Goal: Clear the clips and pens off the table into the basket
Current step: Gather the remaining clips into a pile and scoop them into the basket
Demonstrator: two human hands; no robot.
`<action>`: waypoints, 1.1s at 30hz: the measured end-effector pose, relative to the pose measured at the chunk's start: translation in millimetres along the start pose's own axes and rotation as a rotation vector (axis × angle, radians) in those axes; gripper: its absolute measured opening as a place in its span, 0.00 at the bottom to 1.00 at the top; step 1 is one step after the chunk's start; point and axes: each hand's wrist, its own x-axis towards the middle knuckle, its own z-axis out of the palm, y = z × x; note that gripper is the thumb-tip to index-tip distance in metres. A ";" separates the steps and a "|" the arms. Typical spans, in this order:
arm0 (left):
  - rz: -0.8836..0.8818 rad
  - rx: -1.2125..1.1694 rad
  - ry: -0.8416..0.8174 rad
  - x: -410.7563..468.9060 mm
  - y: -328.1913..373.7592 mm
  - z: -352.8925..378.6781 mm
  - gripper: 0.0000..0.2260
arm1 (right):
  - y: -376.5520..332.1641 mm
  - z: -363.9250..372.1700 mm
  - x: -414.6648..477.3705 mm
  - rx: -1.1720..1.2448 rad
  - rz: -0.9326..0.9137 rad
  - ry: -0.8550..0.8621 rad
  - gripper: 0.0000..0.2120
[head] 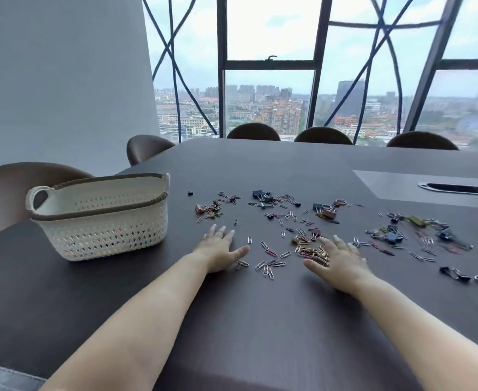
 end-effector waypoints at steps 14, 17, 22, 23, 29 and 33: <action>0.222 0.111 -0.067 -13.2 71.1 20.1 0.41 | 37.0 -4.8 -37.1 -0.061 0.024 -0.148 0.50; 0.162 0.110 -0.021 9.6 81.8 20.7 0.41 | 30.5 -2.4 -19.0 -0.016 0.045 -0.070 0.50; 0.084 0.124 0.036 51.7 79.1 17.5 0.41 | 27.2 -4.3 34.6 0.011 0.085 -0.001 0.51; 0.074 0.125 0.042 59.7 78.8 16.4 0.41 | 27.6 -4.4 45.7 0.010 0.101 0.006 0.51; 0.072 0.104 0.079 111.8 79.0 10.0 0.42 | 31.9 -6.0 102.6 -0.002 0.149 0.046 0.52; 0.140 0.068 0.054 137.7 77.5 9.3 0.40 | 34.0 -6.1 131.4 -0.008 0.015 -0.028 0.43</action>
